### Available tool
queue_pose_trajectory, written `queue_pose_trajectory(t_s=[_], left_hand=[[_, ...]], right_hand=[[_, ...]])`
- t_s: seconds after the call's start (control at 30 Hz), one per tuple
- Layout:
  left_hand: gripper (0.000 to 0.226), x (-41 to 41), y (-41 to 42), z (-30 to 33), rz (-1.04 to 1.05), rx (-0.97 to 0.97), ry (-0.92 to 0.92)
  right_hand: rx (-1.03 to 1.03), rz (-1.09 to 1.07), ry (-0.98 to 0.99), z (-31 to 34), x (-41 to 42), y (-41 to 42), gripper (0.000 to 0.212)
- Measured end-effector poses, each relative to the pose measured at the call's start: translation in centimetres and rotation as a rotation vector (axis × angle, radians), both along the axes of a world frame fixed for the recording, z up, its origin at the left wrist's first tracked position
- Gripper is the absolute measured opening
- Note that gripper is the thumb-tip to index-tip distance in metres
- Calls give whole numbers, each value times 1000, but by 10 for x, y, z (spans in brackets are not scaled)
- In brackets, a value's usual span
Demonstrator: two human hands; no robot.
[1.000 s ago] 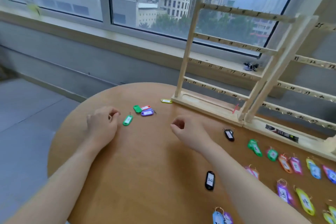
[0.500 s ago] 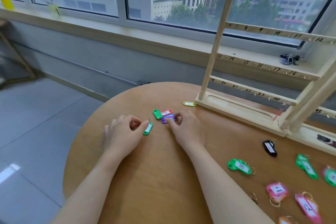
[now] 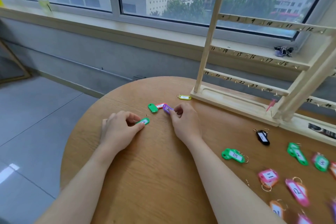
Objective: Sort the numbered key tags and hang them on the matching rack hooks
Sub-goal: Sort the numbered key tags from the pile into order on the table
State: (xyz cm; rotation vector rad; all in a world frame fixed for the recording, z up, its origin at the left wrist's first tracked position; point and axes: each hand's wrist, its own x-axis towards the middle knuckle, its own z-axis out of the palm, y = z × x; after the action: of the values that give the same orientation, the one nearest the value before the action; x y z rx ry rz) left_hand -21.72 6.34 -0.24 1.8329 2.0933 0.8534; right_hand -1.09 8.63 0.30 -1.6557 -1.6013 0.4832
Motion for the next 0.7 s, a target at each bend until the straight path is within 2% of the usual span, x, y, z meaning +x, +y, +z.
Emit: queue_pose_trajectory(t_s=[0.3,0.43,0.7], left_hand=[[10,-1,-5,3,-103,23,-106],[21,-1,-8,3,-135,-28,-89],[20,29,-43,17,-193,-25,-123]], right_hand=[[-214,67,196,27,38,-37,13],[-268,72,258,44,65,-70,13],[-412,171,229,54,91,-121,7]])
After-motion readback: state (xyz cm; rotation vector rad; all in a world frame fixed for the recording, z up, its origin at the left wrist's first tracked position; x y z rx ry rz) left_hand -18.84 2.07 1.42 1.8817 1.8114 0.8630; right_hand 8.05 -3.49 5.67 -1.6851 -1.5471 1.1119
